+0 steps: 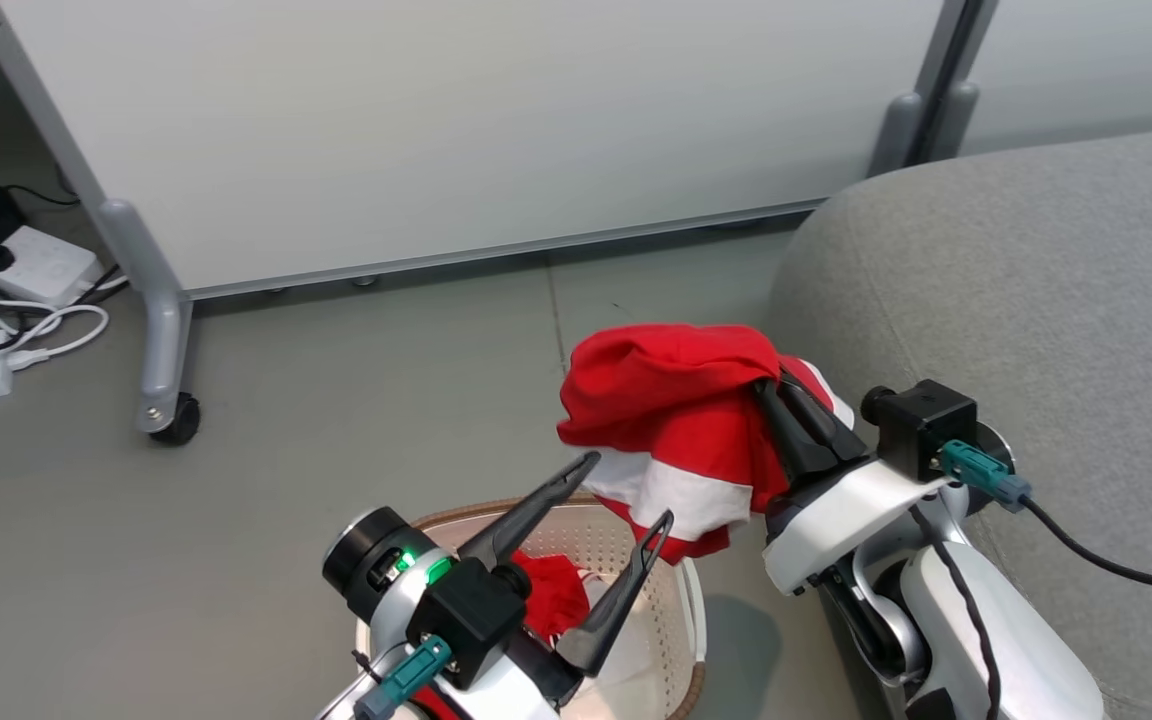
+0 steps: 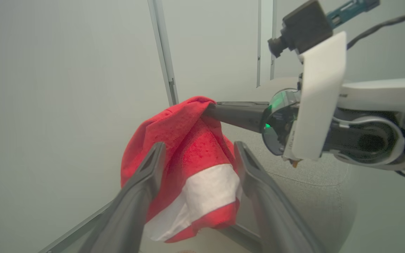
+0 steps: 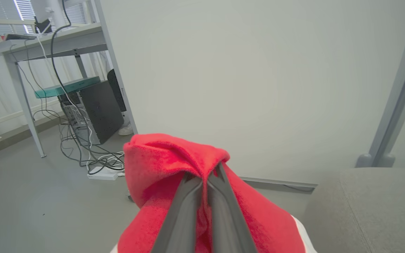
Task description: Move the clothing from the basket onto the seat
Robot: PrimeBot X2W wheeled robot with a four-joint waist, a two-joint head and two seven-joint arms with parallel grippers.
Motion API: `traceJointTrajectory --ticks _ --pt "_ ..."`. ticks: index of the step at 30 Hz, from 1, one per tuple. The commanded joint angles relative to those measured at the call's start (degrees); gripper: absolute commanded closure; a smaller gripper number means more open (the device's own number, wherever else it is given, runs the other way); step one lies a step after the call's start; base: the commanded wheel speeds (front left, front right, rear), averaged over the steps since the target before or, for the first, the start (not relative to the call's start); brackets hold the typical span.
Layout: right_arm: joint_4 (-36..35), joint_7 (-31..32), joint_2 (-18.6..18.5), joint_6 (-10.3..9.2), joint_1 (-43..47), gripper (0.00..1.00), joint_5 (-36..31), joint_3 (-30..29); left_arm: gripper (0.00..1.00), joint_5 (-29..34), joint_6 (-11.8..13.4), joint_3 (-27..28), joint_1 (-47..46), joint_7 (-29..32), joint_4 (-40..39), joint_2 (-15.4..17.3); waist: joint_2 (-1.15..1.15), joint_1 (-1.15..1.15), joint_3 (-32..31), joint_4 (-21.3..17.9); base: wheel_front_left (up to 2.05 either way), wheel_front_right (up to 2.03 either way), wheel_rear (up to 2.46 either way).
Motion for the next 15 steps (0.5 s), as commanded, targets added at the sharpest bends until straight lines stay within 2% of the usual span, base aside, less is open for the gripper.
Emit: traceJointTrajectory --ticks 1,15 --pt "-0.56 0.22 -0.31 0.03 0.92 1.0 -0.65 -1.09 0.0 0.19 -0.61 -0.46 0.35 0.47 0.72 0.51 0.0 0.0 0.59 -1.25 0.0 0.0 0.0" --pt "-3.55 0.1 -0.1 0.03 4.46 1.0 -2.96 -9.15 0.0 0.1 -2.59 -3.47 -0.06 1.59 2.01 3.19 0.0 0.0 3.55 -11.81 0.0 0.0 0.0"
